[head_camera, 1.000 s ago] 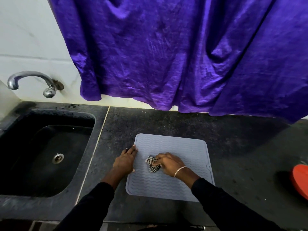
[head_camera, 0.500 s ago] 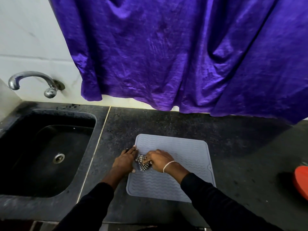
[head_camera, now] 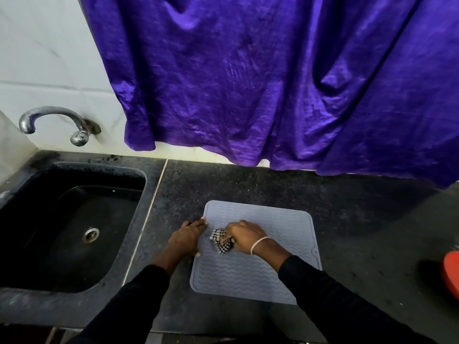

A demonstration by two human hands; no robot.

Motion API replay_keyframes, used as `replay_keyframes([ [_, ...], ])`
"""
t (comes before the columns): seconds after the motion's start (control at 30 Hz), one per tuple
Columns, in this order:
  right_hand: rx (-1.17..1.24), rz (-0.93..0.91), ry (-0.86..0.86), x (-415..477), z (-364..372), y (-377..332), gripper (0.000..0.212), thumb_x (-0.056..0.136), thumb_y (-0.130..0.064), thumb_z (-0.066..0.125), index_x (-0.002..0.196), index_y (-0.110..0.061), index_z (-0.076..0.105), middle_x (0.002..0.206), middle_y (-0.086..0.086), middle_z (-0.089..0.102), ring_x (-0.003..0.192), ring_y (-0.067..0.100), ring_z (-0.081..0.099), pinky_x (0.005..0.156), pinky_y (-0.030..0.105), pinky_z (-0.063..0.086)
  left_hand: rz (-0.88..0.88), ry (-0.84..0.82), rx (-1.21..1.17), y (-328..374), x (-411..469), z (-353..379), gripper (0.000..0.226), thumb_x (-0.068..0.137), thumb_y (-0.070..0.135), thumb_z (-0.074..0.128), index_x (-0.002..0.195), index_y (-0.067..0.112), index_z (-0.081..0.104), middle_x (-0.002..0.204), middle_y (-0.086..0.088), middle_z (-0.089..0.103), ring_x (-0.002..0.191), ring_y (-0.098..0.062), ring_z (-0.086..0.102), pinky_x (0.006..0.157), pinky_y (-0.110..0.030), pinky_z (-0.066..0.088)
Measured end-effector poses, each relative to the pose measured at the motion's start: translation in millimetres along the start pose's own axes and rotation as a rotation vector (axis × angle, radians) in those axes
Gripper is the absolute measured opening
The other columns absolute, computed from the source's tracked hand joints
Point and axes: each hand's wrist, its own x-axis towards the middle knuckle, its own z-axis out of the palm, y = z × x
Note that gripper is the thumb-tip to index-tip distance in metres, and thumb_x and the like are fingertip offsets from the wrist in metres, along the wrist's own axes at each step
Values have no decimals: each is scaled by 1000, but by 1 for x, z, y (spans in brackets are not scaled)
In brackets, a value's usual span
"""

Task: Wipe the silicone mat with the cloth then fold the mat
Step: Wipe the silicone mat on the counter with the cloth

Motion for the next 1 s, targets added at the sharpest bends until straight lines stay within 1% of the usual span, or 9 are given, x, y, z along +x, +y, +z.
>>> replay_keyframes([
  [0.07, 2, -17, -7, 9, -1, -12, 43, 87, -22, 65, 128, -32, 66, 136, -1, 64, 123, 29, 59, 99, 42, 54, 17, 18, 35, 0, 0, 0, 113, 73, 33, 86, 161, 19, 17, 170, 2, 5, 154, -24, 18, 125, -40, 21],
  [0.2, -4, -84, -5, 16, 13, -29, 43, 91, -22, 64, 133, -35, 63, 140, -3, 59, 126, 29, 56, 103, 42, 51, 7, 30, 7, -1, 0, 4, 111, 75, 28, 85, 161, 20, 16, 170, 5, 5, 151, -25, 22, 122, -41, 29],
  [0.33, -2, -113, 22, 9, 29, -21, 49, 93, -17, 62, 136, -40, 60, 151, -10, 49, 128, 28, 50, 104, 40, 46, 15, 19, 34, 1, 0, 3, 116, 70, 27, 88, 161, 16, 16, 170, 0, 4, 152, -27, 19, 124, -36, 21],
  [0.5, -74, -112, -11, 0, 20, 0, 53, 92, -14, 59, 137, -41, 59, 147, -11, 53, 129, 25, 50, 103, 40, 48, -5, -45, 40, 5, -2, -2, 120, 71, 27, 88, 162, 15, 9, 170, -1, -4, 155, -28, 10, 124, -44, 23],
  [0.63, -77, -17, -11, 3, 13, 4, 46, 85, -14, 63, 129, -26, 64, 133, 1, 63, 125, 28, 56, 98, 40, 52, -12, -48, 49, 6, -1, -2, 119, 73, 26, 86, 162, 14, 7, 170, -2, -4, 155, -28, 12, 122, -45, 27],
  [0.7, -62, -2, 5, 5, 11, -2, 43, 84, -18, 65, 126, -25, 65, 130, 2, 65, 123, 29, 58, 96, 40, 54, -4, -47, 61, 6, -1, -2, 121, 72, 27, 87, 162, 13, 7, 170, -3, -3, 155, -29, 11, 123, -43, 25],
  [0.8, -10, -37, 20, 6, 10, -14, 41, 85, -22, 67, 125, -30, 67, 130, -2, 66, 120, 28, 60, 96, 40, 55, 2, -44, 86, 8, -1, -2, 126, 67, 28, 90, 162, 12, 9, 170, -4, -2, 153, -32, 12, 123, -43, 26],
  [0.9, 31, -69, -5, 6, 16, -31, 38, 87, -21, 63, 123, -31, 69, 129, 1, 66, 119, 30, 61, 96, 41, 55, -5, -61, 104, 8, -2, 0, 131, 64, 26, 92, 161, 11, 6, 169, -3, -4, 153, -33, 11, 120, -46, 32],
  [1.0, 70, -87, -40, 3, 32, -42, 36, 90, -26, 63, 126, -30, 67, 135, 2, 62, 123, 31, 57, 100, 44, 51, 5, -43, 118, 7, -2, 4, 120, 74, 23, 85, 162, 11, 3, 169, -3, -8, 152, -34, 12, 118, -47, 35],
])
